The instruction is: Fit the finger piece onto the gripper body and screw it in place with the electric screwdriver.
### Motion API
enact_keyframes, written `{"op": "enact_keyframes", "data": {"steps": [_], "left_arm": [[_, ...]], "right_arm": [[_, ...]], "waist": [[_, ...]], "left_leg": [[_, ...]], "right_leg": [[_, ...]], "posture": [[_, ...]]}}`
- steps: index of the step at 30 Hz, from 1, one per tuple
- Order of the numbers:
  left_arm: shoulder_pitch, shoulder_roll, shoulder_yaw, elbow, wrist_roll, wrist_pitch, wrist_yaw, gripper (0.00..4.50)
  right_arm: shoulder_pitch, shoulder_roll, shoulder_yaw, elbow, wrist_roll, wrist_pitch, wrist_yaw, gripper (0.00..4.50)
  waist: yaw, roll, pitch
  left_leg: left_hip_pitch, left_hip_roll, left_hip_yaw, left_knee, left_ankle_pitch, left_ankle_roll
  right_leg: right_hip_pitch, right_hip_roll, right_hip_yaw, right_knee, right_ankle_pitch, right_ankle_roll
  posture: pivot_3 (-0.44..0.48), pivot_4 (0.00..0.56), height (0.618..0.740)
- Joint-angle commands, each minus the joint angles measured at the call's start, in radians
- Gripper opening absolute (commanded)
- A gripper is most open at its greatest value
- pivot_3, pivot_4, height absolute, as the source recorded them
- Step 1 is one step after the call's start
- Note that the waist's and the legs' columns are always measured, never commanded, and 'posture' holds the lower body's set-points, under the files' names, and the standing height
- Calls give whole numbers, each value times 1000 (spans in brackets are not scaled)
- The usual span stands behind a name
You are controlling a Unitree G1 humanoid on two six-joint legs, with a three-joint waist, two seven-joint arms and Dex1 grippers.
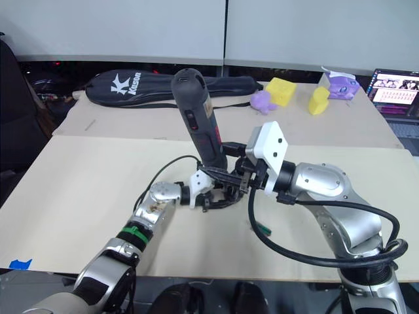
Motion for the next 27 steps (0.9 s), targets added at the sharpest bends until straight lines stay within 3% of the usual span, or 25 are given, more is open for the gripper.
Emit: {"op": "enact_keyframes", "data": {"steps": [1,27], "left_arm": [[-13,-8,-11,0,-7,-15,-7,2307],[-72,-15,4,80,-4,-50,2,2307]], "right_arm": [[9,7,15,39,-36,11,-22,1915],[77,9,45,156,-50,48,-20,1915]], "waist": [[0,0,0],[6,0,-2]], "left_leg": [[0,0,0,0,0,0],[5,0,-1,0,0,0]], "right_leg": [[0,0,0,0,0,0],[4,-8,1,0,0,0]], "posture": [[0,150,740],[0,150,740]]}}
